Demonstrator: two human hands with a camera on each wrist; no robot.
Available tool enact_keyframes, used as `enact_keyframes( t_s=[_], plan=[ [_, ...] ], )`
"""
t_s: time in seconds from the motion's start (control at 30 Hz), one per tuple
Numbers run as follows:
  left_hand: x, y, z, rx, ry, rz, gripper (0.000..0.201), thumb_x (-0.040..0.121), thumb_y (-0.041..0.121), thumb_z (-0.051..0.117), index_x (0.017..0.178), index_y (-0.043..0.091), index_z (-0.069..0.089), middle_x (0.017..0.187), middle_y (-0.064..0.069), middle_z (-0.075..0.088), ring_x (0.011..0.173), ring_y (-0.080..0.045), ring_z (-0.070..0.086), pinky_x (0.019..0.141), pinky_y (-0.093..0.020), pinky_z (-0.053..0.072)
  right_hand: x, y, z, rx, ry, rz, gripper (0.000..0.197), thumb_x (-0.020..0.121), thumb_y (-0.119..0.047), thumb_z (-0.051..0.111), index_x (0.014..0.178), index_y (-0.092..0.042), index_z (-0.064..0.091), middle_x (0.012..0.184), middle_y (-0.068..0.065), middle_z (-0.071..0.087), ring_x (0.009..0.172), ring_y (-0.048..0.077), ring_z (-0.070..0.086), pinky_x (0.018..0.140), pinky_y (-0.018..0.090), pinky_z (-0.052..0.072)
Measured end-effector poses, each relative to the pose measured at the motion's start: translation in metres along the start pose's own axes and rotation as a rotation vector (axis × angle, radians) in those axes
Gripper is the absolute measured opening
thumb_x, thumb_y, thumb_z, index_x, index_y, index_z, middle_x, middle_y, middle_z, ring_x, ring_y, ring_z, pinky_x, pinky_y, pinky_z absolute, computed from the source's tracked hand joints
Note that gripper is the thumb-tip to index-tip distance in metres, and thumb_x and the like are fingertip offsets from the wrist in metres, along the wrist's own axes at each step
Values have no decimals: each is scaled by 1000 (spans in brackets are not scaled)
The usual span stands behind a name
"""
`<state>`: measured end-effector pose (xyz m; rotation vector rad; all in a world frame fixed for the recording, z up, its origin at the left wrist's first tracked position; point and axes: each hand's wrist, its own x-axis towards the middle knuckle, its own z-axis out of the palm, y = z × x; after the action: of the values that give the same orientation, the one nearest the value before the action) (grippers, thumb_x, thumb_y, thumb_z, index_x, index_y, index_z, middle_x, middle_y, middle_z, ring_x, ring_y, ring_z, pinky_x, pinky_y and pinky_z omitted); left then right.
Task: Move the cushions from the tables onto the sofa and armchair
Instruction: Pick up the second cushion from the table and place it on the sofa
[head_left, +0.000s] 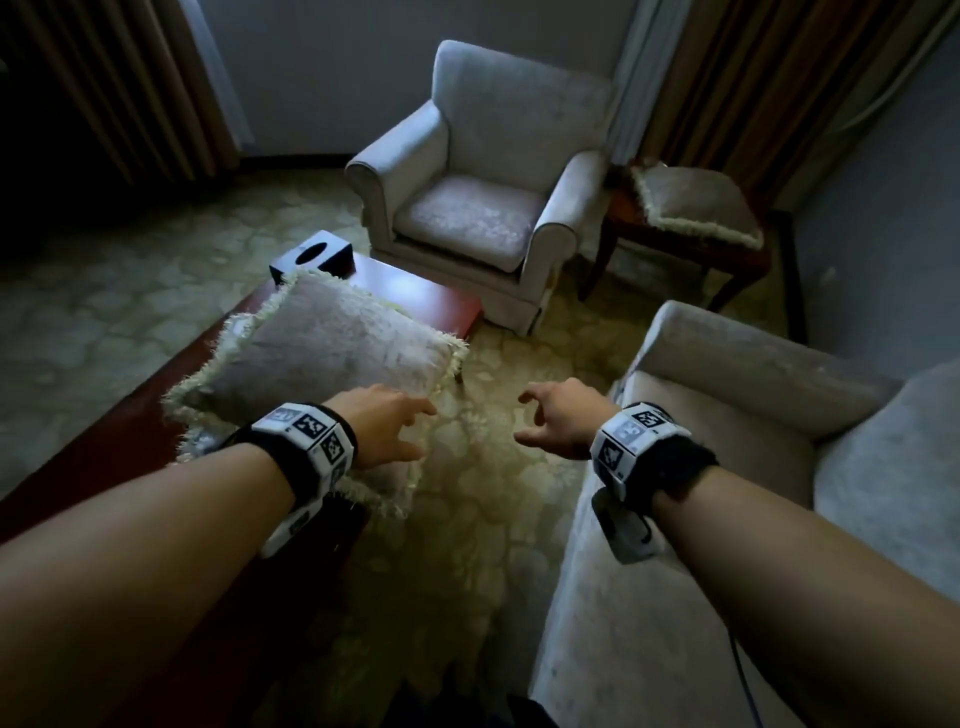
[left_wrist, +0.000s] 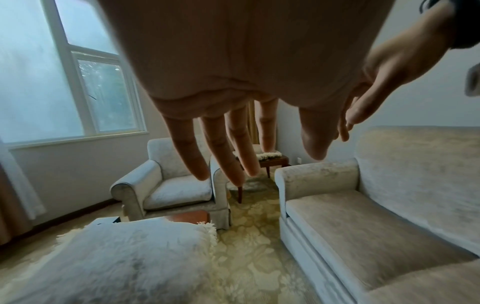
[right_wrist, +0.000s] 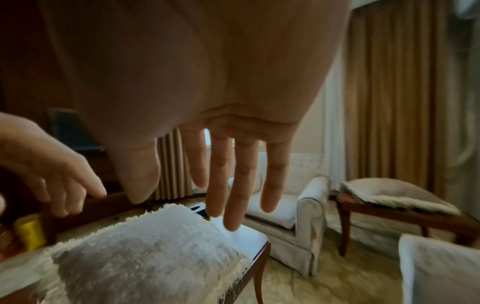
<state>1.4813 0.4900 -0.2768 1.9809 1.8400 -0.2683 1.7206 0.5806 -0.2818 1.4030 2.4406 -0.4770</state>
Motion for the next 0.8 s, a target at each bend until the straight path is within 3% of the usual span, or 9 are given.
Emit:
enact_keyframes(
  t_s=[0.17,0.3,0.4,0.53,0.8],
  plan=[
    [25,-42,-15,-92,51,-125,56,89,53,61,140,41,42,125,10,60,113,-18,56,97,-42,49,88,-11,-26,-50,-18,-135,61,82,-59,65,134,-28,53,115,3,70,109,27,63,93,41,53],
    [42,-91,-20,-131,28,-249,58,89,52,61,142,38,42,127,8,60,116,-20,57,96,-41,49,155,-44,-39,-99,-74,-254,58,84,-56,66,134,-27,54,109,-1,72,114,25,60,96,36,50],
    [61,-132,-17,-154,5,-304,61,88,55,61,143,40,40,128,9,61,116,-21,57,97,-44,49,213,-69,-49,-161,-79,-329,60,84,-60,63,134,-30,52,107,-3,72,112,26,60,94,39,50],
    [97,-194,-16,-176,22,-373,61,88,56,60,143,40,39,127,8,61,117,-21,57,97,-44,49,294,-99,-60,-215,-94,-370,62,80,-67,58,133,-35,50,107,-3,69,106,27,61,91,44,52],
    [155,-273,-2,-381,1,-522,59,89,54,60,142,39,41,127,8,62,115,-19,59,97,-43,49,408,-133,-84,-270,-178,-432,59,85,-59,63,135,-30,51,106,-7,72,109,24,62,91,40,53]
  ],
)
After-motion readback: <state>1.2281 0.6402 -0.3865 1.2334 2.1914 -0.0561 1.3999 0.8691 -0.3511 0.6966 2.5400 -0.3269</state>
